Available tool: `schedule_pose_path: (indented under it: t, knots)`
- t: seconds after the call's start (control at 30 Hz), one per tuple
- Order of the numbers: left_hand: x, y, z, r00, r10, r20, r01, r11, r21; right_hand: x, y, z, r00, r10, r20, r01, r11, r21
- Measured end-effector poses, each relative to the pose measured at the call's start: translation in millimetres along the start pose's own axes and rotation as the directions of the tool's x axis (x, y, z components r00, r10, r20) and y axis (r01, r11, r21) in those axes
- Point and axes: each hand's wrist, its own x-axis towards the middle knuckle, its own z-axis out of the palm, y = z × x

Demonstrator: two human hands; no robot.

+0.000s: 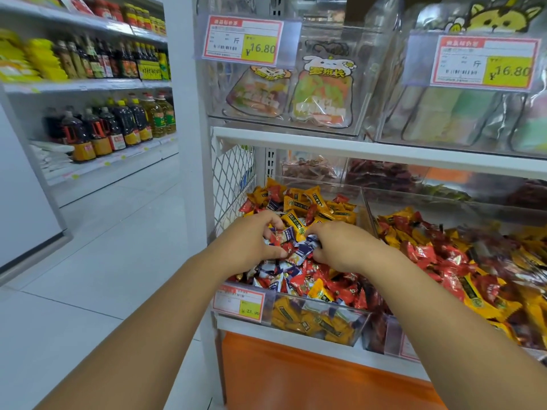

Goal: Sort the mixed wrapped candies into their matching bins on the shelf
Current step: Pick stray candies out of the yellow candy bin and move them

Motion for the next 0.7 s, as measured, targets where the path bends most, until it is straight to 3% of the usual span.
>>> schedule_pose_path:
  t: [0.17, 0.37, 0.5, 0.57, 0.7]
  knots:
    - [-1, -4, -8, 1.0, -0.011, 0.018, 0.011, 0.999, -0.041, 8, -1, 11, 0.999, 0.039, -0.035, -0.038, 0.999, 0.014]
    - [-2, 6, -7, 0.989, 0.147, 0.011, -0.148, 0.989, 0.01, 3, 2, 11, 0.998, -0.008, -0.069, 0.008, 1.0, 0.004]
    - [4, 14, 11, 0.993, 0.104, 0.05, -0.109, 0.989, 0.102, -8, 2, -2, 0.99, -0.004, -0.139, 0.002, 1.0, -0.018]
    - [9, 14, 20, 0.998, 0.067, 0.014, -0.069, 0.98, 0.185, -14, 7, -13, 0.984, -0.008, -0.179, 0.008, 1.0, 0.001]
    - [25, 15, 25, 0.983, -0.007, -0.186, 0.048, 0.974, 0.221, -24, 19, -26, 0.975, -0.026, -0.219, 0.053, 0.991, 0.12]
